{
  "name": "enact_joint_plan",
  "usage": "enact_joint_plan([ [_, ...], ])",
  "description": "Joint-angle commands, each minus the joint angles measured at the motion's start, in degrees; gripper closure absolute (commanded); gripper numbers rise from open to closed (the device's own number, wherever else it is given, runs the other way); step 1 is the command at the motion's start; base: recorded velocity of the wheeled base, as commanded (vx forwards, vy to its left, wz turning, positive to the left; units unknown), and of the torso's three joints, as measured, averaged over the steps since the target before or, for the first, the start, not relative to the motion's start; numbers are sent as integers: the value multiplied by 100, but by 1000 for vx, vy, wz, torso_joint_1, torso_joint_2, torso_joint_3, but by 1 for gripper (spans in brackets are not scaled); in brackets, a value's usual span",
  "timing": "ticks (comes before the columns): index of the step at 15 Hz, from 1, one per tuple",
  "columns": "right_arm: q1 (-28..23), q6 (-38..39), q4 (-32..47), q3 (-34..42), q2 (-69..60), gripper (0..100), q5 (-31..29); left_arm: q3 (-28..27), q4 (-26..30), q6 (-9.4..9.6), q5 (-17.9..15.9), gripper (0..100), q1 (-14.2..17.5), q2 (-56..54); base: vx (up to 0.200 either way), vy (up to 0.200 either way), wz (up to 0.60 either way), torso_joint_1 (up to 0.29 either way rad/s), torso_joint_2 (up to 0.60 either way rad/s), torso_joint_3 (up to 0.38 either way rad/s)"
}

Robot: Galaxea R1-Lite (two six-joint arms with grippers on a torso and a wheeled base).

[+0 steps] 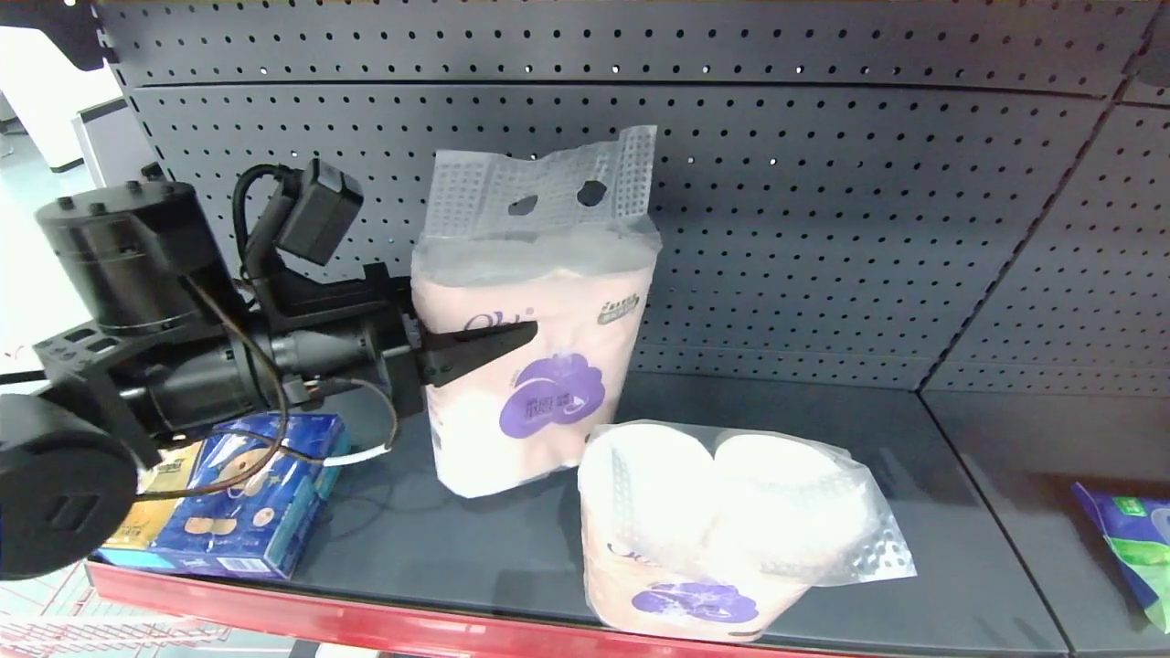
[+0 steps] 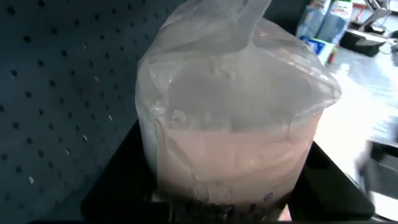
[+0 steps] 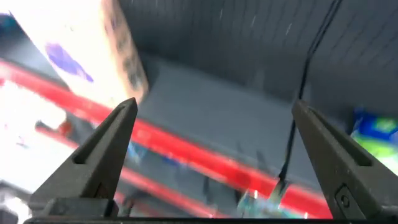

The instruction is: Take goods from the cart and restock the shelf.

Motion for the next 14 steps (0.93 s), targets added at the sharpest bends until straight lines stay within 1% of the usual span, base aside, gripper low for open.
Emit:
enact_joint_plan([
  [1,-14,-4,4,-188,17,0,-29,-84,-464,-46,-36,100,28,776,0,0,0,0,0,0],
  [2,-14,-4,4,-258,105,0,-47,-111,-587,-169,-150,100,28,872,0,0,0,0,0,0],
  [3,-6,-4,4,-284,157,0,-47,-137,-657,-213,-396,100,45,943,0,0,0,0,0,0],
  [5,-14,-4,13,-319,193,0,-47,-207,-842,-187,-950,100,195,1136,0,0,0,0,0,0],
  [6,-14,-22,13,-372,210,0,-47,-348,-1141,-178,-1214,100,230,1435,0,0,0,0,0,0],
  [9,-14,-22,13,-565,403,0,-64,-656,-1800,-196,-1486,100,256,2050,0,0,0,0,0,0],
  [10,-14,-30,4,-627,535,0,-64,-788,-1958,-196,-1495,100,256,2235,0,0,0,0,0,0],
  [14,-14,-30,-5,-732,737,0,-64,-911,-2046,-205,-1530,100,230,2507,0,0,0,0,0,0],
])
